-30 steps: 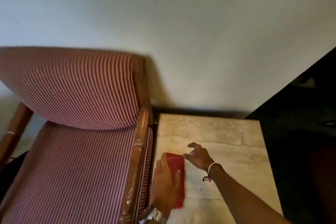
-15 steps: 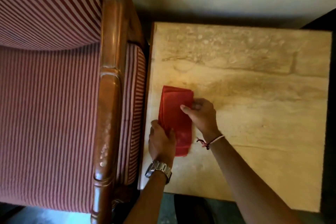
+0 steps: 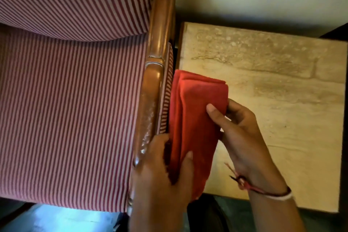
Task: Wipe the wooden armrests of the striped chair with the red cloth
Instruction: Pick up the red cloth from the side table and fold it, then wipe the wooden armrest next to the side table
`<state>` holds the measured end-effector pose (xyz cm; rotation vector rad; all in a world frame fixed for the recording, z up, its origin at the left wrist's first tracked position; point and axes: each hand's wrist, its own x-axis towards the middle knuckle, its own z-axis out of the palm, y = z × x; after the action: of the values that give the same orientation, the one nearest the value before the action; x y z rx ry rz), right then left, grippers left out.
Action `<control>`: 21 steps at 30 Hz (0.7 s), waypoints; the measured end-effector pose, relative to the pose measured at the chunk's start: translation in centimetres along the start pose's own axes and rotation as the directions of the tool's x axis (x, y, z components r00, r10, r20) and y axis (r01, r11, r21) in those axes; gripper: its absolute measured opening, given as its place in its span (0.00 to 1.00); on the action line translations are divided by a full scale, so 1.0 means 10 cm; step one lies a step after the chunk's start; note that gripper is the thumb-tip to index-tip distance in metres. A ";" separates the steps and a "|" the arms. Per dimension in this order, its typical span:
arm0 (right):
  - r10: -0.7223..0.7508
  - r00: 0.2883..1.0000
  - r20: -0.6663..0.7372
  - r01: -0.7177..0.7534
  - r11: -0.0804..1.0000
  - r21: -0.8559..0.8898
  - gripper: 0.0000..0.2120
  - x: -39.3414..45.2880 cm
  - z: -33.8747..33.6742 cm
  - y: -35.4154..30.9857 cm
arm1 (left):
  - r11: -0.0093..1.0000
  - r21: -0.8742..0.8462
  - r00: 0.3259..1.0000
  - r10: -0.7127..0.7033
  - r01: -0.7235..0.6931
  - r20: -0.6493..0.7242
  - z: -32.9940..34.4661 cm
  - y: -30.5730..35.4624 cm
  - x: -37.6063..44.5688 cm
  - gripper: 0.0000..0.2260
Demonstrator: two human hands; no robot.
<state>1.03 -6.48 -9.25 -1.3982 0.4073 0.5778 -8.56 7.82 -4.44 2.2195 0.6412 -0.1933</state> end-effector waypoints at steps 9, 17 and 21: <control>-0.299 0.896 -0.328 0.109 0.864 -0.491 0.25 -0.14 1.25 0.47 | 0.995 0.061 0.995 -0.082 0.079 0.058 -0.52 -1.23 0.33 0.21; -0.566 0.818 -0.101 0.041 0.233 -0.972 0.30 -0.10 1.80 1.00 | 0.811 0.530 0.967 0.234 -0.249 0.098 -0.62 -2.24 1.21 0.42; -0.589 0.800 -0.116 0.022 0.222 -0.975 0.31 0.38 1.87 0.74 | 0.661 0.618 0.903 0.350 -0.427 0.250 -0.39 -2.74 1.59 0.39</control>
<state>-1.66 13.05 -14.82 -2.8083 0.0691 0.0129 -9.00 31.96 -25.37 2.9494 -0.0160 -0.3620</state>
